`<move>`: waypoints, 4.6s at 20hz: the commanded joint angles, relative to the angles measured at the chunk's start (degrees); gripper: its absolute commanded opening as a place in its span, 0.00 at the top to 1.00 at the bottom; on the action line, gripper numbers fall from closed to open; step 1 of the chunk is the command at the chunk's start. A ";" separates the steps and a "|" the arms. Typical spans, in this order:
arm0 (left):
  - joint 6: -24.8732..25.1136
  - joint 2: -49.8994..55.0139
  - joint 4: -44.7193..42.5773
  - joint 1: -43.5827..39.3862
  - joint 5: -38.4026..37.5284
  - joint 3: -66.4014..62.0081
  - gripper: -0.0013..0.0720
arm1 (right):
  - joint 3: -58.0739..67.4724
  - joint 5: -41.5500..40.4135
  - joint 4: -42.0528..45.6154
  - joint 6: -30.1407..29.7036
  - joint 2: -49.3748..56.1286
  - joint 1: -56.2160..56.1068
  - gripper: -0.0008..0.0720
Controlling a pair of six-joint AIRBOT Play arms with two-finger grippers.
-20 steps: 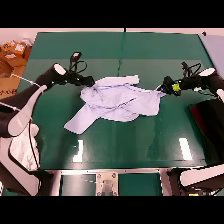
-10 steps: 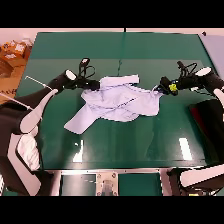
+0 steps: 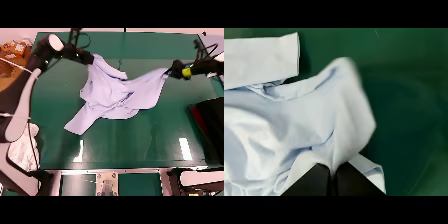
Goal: Fold the shirts.
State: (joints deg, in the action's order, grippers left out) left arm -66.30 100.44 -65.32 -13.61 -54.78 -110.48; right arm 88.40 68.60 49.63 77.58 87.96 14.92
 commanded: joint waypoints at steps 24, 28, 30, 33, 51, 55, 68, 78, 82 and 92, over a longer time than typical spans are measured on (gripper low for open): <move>-19.23 -36.92 -20.87 0.09 -6.67 13.07 0.95 | 1.79 -7.39 -2.23 -0.92 -28.89 9.68 0.97; -19.21 -21.75 -20.52 0.09 -0.46 16.96 0.95 | -12.72 -12.22 -2.23 -4.72 -18.08 3.45 0.97; -19.17 -14.45 -18.08 0.09 5.51 16.96 0.95 | -14.36 -14.62 -2.25 -4.79 -10.27 1.68 0.97; -15.56 -6.08 -10.34 0.09 12.55 16.96 0.95 | -13.33 -17.51 -4.74 -4.76 -0.31 1.14 0.97; -8.13 -4.61 -8.50 14.97 -21.24 7.63 0.95 | -32.94 12.15 11.56 -1.31 -9.07 26.60 0.25; -8.15 -4.61 -7.69 14.97 -22.12 7.63 0.95 | -44.24 10.62 11.96 -1.77 -9.01 28.04 0.22; -8.66 -6.29 -8.04 14.99 -27.06 7.52 0.95 | -42.49 7.76 12.24 -3.26 -5.60 19.12 0.97; -16.35 -17.79 -4.55 14.97 -31.54 28.17 0.95 | -32.41 1.62 11.76 2.86 -6.71 23.26 0.97; -21.31 -21.07 -0.79 14.97 -27.30 44.09 0.62 | -32.98 0.37 9.53 1.25 -6.71 20.59 0.97; -20.26 -20.85 15.17 11.30 -4.85 68.37 0.28 | -32.98 -0.15 9.16 1.27 -6.51 18.43 0.97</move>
State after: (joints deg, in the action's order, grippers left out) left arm -86.52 79.66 -53.43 -0.82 -66.30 -47.09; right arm 55.42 68.77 59.00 78.89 81.34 33.69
